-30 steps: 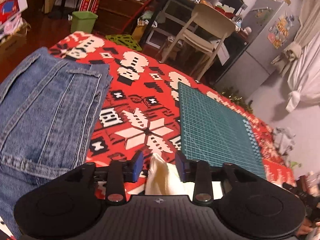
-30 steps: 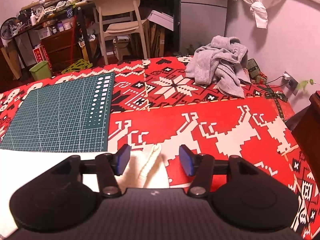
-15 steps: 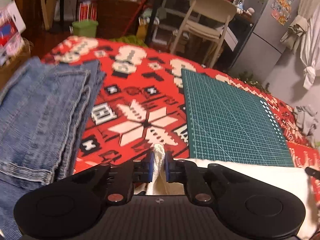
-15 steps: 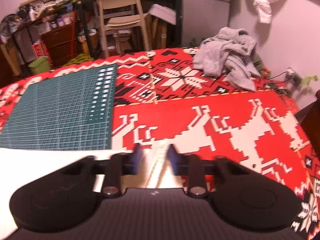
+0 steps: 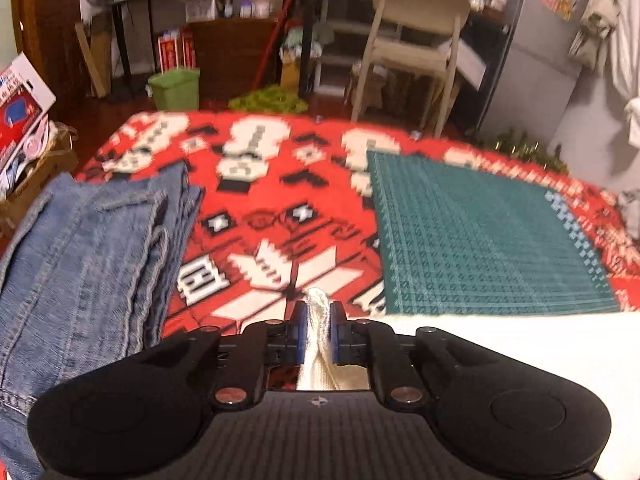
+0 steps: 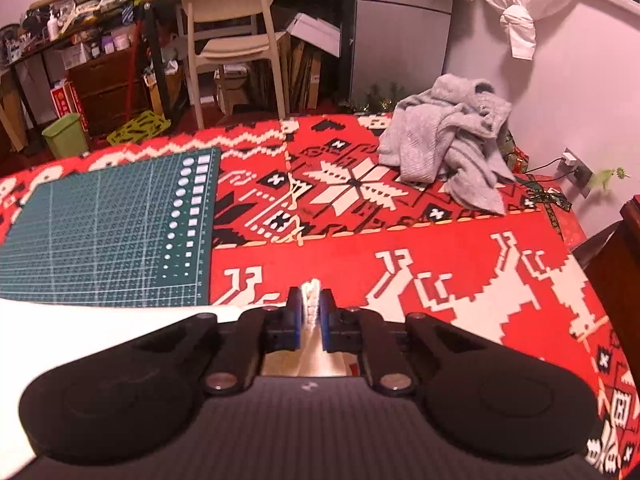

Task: Fold clothes
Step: 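Pinch the sweater's folded edge with both tools and pull it taut, then open both tools and lift them off the sweater, then move both open tools over the sweater's ribbed side edge and lower them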

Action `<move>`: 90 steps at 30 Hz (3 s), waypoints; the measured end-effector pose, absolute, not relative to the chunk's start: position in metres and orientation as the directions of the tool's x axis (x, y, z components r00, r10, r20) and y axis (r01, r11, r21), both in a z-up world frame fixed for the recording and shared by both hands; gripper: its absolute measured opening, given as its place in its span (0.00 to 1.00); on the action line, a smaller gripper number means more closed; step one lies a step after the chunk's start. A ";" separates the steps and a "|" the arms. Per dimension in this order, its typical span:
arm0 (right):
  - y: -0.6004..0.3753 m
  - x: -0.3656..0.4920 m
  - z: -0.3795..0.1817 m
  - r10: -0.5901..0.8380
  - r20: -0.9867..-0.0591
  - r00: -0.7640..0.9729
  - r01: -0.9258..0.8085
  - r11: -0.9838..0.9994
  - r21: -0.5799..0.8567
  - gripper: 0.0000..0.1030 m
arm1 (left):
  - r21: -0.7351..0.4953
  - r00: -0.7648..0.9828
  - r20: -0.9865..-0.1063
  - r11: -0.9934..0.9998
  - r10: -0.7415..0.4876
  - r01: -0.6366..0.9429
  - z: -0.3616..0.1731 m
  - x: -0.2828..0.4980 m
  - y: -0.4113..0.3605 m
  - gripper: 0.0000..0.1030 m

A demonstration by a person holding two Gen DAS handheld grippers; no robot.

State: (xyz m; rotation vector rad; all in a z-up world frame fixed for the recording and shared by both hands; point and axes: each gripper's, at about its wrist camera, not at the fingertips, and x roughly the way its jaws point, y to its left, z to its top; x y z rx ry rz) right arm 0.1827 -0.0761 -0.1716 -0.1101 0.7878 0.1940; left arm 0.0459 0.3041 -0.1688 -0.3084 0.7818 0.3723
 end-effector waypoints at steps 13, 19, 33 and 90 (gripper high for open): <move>-0.061 0.164 -0.152 0.147 -0.661 0.736 -0.263 0.962 -0.079 0.06 | -0.403 0.734 -0.679 0.840 -0.009 -0.363 -0.152 0.045 0.316 0.10; -0.034 0.163 -0.147 0.252 -0.669 0.699 -0.323 0.946 0.018 0.03 | -0.445 0.703 -0.702 0.843 -0.119 -0.302 -0.168 0.077 0.294 0.08; -0.018 0.161 -0.184 0.278 -0.712 0.645 -0.386 0.922 0.011 0.03 | -0.349 0.670 -0.743 0.860 -0.012 -0.372 -0.186 0.059 0.317 0.03; -0.004 0.077 -0.178 0.255 -0.695 0.672 -0.427 0.900 -0.082 0.29 | -0.106 0.606 -0.795 0.979 0.022 -0.175 -0.169 0.036 0.177 0.28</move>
